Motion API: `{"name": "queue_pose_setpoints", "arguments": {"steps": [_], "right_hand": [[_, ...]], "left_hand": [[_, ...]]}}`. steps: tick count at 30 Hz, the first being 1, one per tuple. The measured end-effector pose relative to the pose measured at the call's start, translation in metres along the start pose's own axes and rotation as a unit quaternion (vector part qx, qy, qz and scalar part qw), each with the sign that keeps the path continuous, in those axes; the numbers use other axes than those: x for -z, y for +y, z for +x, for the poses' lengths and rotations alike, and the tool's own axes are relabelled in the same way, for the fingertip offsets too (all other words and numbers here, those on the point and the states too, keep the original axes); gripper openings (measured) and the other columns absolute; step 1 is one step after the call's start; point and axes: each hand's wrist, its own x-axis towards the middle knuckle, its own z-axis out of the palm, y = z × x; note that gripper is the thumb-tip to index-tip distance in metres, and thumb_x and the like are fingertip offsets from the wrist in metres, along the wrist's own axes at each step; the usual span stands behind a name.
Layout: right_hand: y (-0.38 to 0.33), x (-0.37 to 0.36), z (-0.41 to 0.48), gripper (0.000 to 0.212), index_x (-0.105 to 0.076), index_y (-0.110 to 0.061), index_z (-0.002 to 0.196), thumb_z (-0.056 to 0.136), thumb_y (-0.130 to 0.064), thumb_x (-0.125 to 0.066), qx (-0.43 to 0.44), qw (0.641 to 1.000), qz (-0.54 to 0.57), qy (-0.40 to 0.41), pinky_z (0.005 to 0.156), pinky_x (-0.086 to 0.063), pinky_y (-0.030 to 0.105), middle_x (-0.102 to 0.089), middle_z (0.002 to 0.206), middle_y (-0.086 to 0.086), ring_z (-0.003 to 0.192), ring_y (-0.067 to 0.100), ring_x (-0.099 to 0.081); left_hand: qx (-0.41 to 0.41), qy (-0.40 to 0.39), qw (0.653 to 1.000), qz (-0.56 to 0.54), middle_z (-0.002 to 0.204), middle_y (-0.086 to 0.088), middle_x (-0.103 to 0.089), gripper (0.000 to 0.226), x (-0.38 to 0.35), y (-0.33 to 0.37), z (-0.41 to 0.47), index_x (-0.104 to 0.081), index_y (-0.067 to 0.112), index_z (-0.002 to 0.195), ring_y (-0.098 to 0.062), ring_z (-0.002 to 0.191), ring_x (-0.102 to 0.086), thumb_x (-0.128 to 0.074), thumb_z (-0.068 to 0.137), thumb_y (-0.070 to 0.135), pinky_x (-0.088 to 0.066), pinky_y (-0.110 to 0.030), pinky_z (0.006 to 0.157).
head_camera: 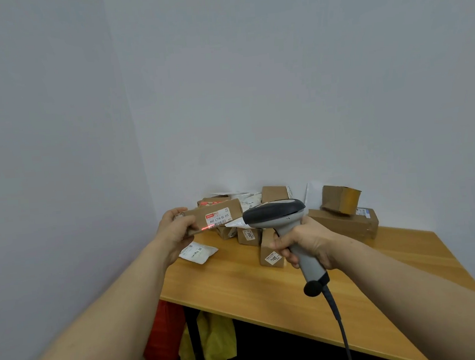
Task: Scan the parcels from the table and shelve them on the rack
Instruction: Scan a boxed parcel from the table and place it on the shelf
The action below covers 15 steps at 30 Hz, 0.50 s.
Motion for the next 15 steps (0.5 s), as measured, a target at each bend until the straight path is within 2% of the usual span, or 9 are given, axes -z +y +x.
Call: {"name": "queue_pose_setpoints", "arguments": {"steps": [11,15], "right_hand": [[-0.0017,-0.0039,-0.0001,0.023,-0.054,-0.002,0.064,0.083,-0.002,-0.068,-0.012,1.000,-0.003,0.008,0.041,-0.039,0.022,-0.049,0.049,0.010,0.037,0.015,-0.042],[-0.0021,-0.0054,-0.0001,0.022,-0.055,-0.002,0.065,0.082,-0.002,-0.068,-0.017,1.000,-0.005,0.017,0.042,-0.039,0.023,-0.049,0.051,0.011,0.037,0.015,-0.042]], "left_hand": [[0.001,0.004,1.000,0.005,0.104,-0.009,-0.056,0.047,0.0068,-0.0020,0.0042,-0.049,0.018,0.117,-0.016,0.079,-0.054,-0.052,0.079,-0.009,-0.049,-0.034,0.082],[0.002,0.003,1.000,0.008,0.108,-0.010,-0.056,0.048,0.0084,-0.0027,0.0049,-0.049,0.018,0.118,-0.017,0.083,-0.054,-0.053,0.078,-0.009,-0.050,-0.030,0.075]]}}
